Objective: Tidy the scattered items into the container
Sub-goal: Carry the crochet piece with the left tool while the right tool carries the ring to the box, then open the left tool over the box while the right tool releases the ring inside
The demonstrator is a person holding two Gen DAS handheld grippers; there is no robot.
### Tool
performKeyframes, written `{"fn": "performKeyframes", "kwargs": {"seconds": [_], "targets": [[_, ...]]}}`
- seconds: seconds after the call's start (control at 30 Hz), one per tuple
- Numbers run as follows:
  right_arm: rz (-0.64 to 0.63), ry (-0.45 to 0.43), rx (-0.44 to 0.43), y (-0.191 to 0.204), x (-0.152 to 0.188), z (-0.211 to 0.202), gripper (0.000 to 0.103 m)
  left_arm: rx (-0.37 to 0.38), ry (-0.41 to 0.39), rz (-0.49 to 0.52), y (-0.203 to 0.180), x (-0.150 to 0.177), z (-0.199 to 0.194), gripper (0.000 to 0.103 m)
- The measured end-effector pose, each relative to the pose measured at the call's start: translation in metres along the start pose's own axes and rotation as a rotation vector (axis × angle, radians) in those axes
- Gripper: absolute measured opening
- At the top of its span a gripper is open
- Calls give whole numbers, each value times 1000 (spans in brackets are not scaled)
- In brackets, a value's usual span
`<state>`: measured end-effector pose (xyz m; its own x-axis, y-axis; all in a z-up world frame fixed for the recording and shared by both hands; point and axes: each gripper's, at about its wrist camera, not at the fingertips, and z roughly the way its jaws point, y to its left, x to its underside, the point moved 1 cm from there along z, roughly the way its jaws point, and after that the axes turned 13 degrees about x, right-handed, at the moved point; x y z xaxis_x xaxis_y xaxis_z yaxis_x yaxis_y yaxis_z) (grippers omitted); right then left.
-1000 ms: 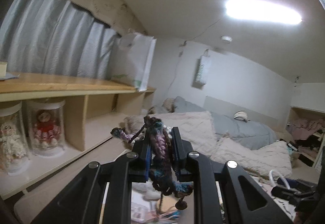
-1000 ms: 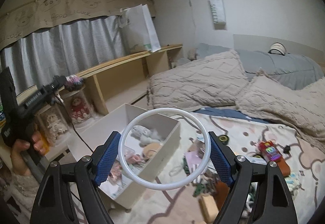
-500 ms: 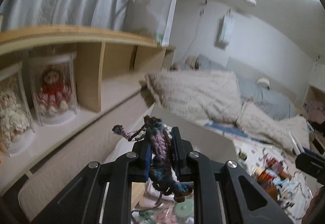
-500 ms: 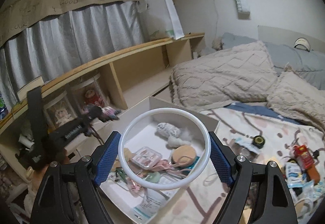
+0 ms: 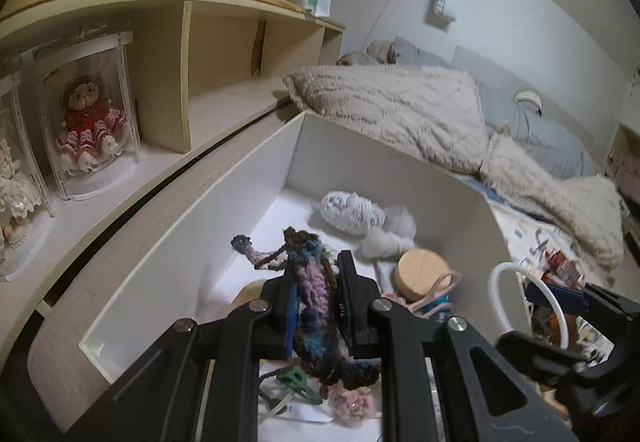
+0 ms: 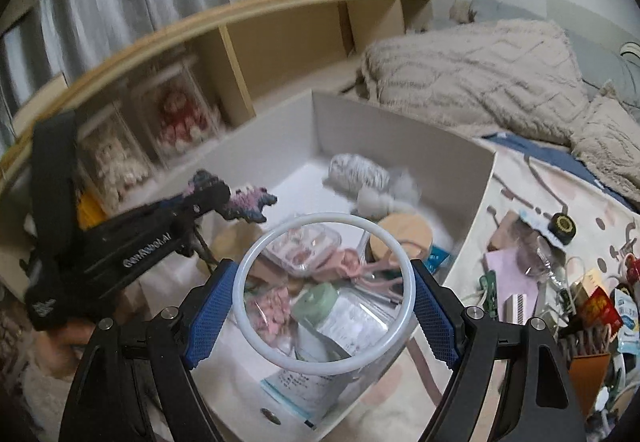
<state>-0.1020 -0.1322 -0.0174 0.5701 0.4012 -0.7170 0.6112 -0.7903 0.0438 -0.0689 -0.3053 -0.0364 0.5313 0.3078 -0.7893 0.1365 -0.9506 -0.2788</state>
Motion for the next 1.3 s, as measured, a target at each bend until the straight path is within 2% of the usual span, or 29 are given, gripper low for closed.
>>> {"fn": "performKeyframes", "kwargs": {"seconds": [0.27, 0.37, 0.43, 0.53, 0.6, 0.87, 0.97, 1.1, 1.23, 1.3], "targets": [[-98, 63, 44, 9, 4, 26, 84, -17, 41, 33, -5, 3, 7, 18], [-102, 87, 41, 8, 5, 34, 84, -28, 36, 29, -4, 2, 7, 28], [-117, 98, 46, 11, 5, 39, 84, -35, 30, 22, -3, 0, 6, 40], [-136, 97, 57, 14, 6, 41, 84, -34, 13, 2, 0, -1, 2, 51], [-138, 96, 52, 15, 5, 42, 84, -34, 3, -5, 1, -3, 0, 54], [-153, 104, 12, 26, 2, 43, 84, -29, -26, -31, 7, -6, -9, 56], [-155, 105, 24, 29, 1, 43, 85, -30, -33, -24, 6, -6, -10, 56], [-138, 101, 12, 26, 2, 40, 96, -28, -35, -18, 4, -7, -10, 56], [-114, 103, 4, 19, 2, 39, 99, -28, -36, -17, 4, -7, -10, 56], [-105, 96, 5, 17, 2, 36, 101, -30, -40, -17, 4, -7, -11, 62]]}}
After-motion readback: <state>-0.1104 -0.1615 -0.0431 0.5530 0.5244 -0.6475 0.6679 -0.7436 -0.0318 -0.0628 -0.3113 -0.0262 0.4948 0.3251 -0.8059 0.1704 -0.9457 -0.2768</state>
